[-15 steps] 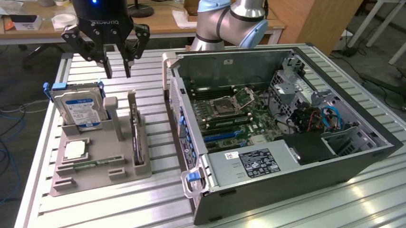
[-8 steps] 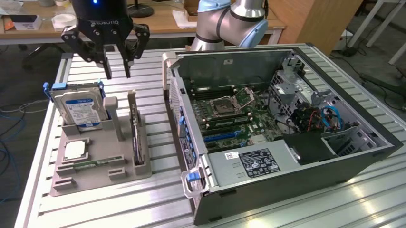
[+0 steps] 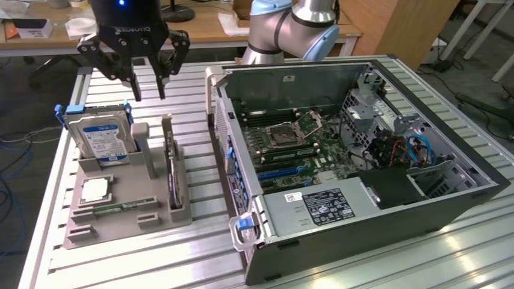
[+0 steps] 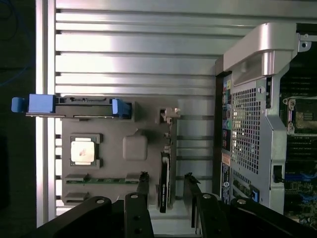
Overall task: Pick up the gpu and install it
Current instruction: 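Pick up the gpu and move the gpu toward the slot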
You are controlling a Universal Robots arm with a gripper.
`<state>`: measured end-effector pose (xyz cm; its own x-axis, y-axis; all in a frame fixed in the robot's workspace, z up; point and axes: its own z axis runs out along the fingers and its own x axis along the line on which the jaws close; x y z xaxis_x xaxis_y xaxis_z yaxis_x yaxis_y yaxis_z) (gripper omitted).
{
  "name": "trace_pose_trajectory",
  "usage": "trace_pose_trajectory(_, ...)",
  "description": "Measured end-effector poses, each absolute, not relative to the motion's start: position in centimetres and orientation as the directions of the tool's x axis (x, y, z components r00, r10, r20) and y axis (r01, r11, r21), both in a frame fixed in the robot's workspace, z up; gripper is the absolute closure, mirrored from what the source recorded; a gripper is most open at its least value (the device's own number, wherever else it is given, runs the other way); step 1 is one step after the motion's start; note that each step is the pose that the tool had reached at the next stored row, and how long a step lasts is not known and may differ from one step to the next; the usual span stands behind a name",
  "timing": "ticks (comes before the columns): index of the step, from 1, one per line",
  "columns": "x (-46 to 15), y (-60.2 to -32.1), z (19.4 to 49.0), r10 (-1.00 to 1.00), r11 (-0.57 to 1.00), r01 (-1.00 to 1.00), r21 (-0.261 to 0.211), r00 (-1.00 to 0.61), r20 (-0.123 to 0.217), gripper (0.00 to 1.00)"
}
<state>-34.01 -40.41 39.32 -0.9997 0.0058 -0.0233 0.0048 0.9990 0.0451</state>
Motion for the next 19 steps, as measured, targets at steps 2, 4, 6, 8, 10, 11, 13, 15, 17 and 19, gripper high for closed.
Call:
trace_pose_trajectory(2, -34.0, -40.7, 39.3, 0.006, 0.999, 0.005, 0.045, -1.0, -0.023, 0.59)
trace_pose_trajectory(4, -34.0, -41.0, 39.3, 0.006, 0.999, 0.005, 0.045, -1.0, -0.023, 0.59)
trace_pose_trajectory(6, -34.0, -41.3, 39.3, 0.006, 0.999, 0.005, 0.045, -1.0, -0.023, 0.59)
trace_pose_trajectory(8, -34.0, -41.6, 39.3, 0.006, 0.999, 0.005, 0.045, -1.0, -0.023, 0.59)
trace_pose_trajectory(10, -34.0, -42.0, 39.3, 0.006, 0.999, 0.005, 0.045, -1.0, -0.023, 0.59)
trace_pose_trajectory(11, -34.0, -42.1, 39.3, 0.006, 0.999, 0.005, 0.045, -1.0, -0.023, 0.59)
trace_pose_trajectory(13, -34.0, -42.3, 39.2, 0.006, 0.999, 0.005, 0.045, -1.0, -0.023, 0.59)
trace_pose_trajectory(15, -34.0, -42.5, 39.2, 0.006, 0.999, 0.005, 0.045, -1.0, -0.023, 0.59)
trace_pose_trajectory(17, -34.0, -42.7, 39.0, 0.006, 0.999, 0.005, 0.045, -1.0, -0.023, 0.59)
trace_pose_trajectory(19, -34.0, -42.8, 38.8, 0.006, 0.999, 0.005, 0.044, -1.0, -0.023, 0.59)
